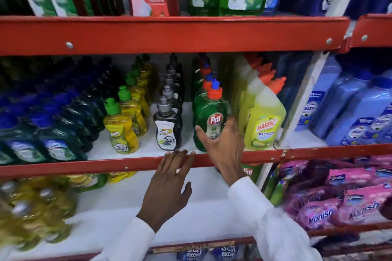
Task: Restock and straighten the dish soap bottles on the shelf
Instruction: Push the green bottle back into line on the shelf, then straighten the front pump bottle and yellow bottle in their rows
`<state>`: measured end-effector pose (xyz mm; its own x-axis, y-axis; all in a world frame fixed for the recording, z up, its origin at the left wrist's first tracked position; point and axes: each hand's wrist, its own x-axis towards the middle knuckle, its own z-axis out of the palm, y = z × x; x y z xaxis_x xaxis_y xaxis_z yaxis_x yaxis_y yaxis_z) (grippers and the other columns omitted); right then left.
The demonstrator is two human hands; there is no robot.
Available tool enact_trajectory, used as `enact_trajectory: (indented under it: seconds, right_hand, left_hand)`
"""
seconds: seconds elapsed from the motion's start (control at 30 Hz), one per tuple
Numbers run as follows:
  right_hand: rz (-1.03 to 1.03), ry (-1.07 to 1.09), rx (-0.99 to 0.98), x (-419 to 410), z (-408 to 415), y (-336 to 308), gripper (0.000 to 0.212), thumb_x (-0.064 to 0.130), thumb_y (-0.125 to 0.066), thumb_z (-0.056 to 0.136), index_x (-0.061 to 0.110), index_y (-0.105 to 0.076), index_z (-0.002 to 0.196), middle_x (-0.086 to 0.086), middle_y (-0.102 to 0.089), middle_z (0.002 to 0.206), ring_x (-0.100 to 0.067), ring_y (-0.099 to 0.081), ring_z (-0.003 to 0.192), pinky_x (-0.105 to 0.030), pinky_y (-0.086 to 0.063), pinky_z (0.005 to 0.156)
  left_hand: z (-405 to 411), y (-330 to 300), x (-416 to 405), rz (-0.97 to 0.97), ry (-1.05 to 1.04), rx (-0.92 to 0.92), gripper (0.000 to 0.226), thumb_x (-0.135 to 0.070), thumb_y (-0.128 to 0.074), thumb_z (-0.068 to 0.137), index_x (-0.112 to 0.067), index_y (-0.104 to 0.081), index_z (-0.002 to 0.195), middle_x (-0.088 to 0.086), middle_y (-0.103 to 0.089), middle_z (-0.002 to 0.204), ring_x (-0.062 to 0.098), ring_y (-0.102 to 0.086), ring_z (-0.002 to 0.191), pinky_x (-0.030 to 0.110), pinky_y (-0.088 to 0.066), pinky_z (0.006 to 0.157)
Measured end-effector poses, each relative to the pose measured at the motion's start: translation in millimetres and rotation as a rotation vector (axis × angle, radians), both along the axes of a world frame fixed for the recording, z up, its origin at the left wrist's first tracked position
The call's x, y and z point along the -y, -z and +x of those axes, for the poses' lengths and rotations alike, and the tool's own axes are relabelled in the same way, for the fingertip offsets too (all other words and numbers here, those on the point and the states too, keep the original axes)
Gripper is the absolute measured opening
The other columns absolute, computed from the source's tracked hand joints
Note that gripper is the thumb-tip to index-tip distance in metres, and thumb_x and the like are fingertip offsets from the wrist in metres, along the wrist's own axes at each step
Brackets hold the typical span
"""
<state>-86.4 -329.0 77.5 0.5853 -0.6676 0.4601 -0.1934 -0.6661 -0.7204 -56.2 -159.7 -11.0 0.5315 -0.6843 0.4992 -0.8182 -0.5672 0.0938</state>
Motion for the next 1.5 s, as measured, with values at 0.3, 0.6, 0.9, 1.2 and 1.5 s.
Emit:
enact_trajectory:
  seconds: [0.3, 0.6, 0.9, 1.2, 1.5]
  right_hand:
    - [0.011, 0.011, -0.044, 4.8, 8.4, 12.1, 0.088, 0.066, -0.076, 0.069, 0.012, -0.045, 0.132, -0.012, -0.062, 0.126, -0.032, -0.063, 0.113, -0.037, -0.052, 0.088]
    - [0.121, -0.306, -0.084, 44.5, -12.2, 21.6, 0.051, 0.018, -0.072, 0.087, 0.013, -0.055, 0.135, -0.007, -0.068, 0.13, -0.018, -0.067, 0.109, -0.03, -0.057, 0.092]
    - [0.121, -0.324, -0.033, 55.0, -10.9, 25.7, 0.043, 0.006, -0.07, 0.086, 0.011, -0.063, 0.128, -0.006, -0.074, 0.119, -0.017, -0.071, 0.102, -0.037, -0.059, 0.095]
    - [0.142, -0.299, -0.026, 54.8, -9.9, 28.7, 0.042, 0.01, -0.072, 0.086, 0.012, -0.064, 0.127, -0.004, -0.075, 0.116, -0.011, -0.069, 0.094, -0.022, -0.052, 0.087]
    - [-0.016, -0.157, 0.469, 5.6, -29.3, 26.7, 0.022, -0.003, -0.072, 0.08, 0.008, -0.069, 0.099, -0.006, -0.07, 0.087, -0.014, -0.065, 0.074, -0.021, -0.054, 0.073]
  left_hand:
    - [-4.0, -14.7, 17.5, -0.218, -0.081, -0.167, 0.055, -0.031, -0.054, 0.087, -0.012, -0.056, 0.139, 0.007, -0.065, 0.136, 0.025, -0.053, 0.129, 0.037, -0.04, 0.114]
    - [21.9, -49.9, 58.3, -0.328, -0.135, -0.466, 0.048, -0.027, -0.058, 0.095, -0.016, -0.05, 0.141, 0.011, -0.076, 0.113, 0.031, -0.071, 0.102, 0.044, -0.059, 0.085]
    - [30.9, -47.7, 67.9, -0.454, -0.152, -0.481, 0.038, -0.028, -0.072, 0.09, -0.018, -0.067, 0.126, 0.004, -0.08, 0.108, 0.019, -0.074, 0.096, 0.021, -0.05, 0.083]
    - [30.2, -48.3, 67.2, -0.48, -0.129, -0.453, 0.039, -0.029, -0.072, 0.09, -0.014, -0.067, 0.126, 0.006, -0.079, 0.11, 0.021, -0.075, 0.095, 0.027, -0.056, 0.086]
    - [18.0, -51.4, 13.9, -0.849, -0.173, -0.279, 0.018, -0.019, -0.069, 0.089, -0.018, -0.075, 0.106, -0.001, -0.077, 0.099, 0.003, -0.071, 0.083, 0.021, -0.058, 0.079]
